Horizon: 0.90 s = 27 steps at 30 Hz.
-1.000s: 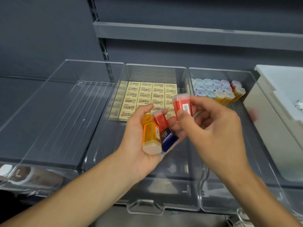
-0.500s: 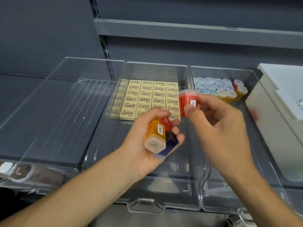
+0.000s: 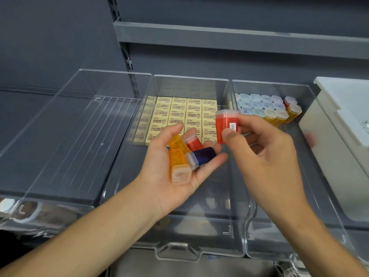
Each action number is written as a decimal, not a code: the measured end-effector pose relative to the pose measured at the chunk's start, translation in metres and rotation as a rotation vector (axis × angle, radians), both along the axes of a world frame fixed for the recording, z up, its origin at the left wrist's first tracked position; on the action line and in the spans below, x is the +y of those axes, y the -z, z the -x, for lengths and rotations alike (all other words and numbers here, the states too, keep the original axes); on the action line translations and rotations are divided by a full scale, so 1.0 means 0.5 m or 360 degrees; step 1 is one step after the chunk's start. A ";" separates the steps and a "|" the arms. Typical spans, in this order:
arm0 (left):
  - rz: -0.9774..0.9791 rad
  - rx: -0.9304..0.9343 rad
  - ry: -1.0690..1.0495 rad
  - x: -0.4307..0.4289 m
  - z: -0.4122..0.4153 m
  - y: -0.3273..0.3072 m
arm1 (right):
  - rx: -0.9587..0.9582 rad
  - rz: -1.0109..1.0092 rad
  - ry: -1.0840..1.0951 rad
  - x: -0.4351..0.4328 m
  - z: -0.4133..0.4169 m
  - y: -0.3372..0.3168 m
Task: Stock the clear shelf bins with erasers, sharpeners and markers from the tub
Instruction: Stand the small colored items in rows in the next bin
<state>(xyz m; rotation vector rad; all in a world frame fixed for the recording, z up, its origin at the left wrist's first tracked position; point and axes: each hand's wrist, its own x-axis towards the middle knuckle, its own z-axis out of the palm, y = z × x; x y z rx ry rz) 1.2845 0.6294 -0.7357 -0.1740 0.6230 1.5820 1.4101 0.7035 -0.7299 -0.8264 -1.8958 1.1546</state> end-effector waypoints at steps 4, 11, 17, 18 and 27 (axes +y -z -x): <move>0.0132 0.0545 0.0019 0.007 -0.011 0.004 | -0.0001 -0.0016 0.0004 0.000 -0.001 0.001; -0.0046 0.1772 -0.0059 0.012 -0.029 0.030 | 0.0052 -0.0019 -0.0001 0.005 -0.003 -0.001; -0.0181 0.2083 -0.0110 0.010 -0.041 0.036 | 0.0028 0.0140 0.0008 0.016 -0.018 -0.001; -0.0184 0.2111 -0.0113 0.009 -0.041 0.036 | 0.0033 0.0223 0.0039 0.021 -0.024 0.002; -0.0191 0.2325 -0.0123 0.035 -0.048 0.026 | 0.0261 0.0601 -0.0024 0.074 -0.077 0.020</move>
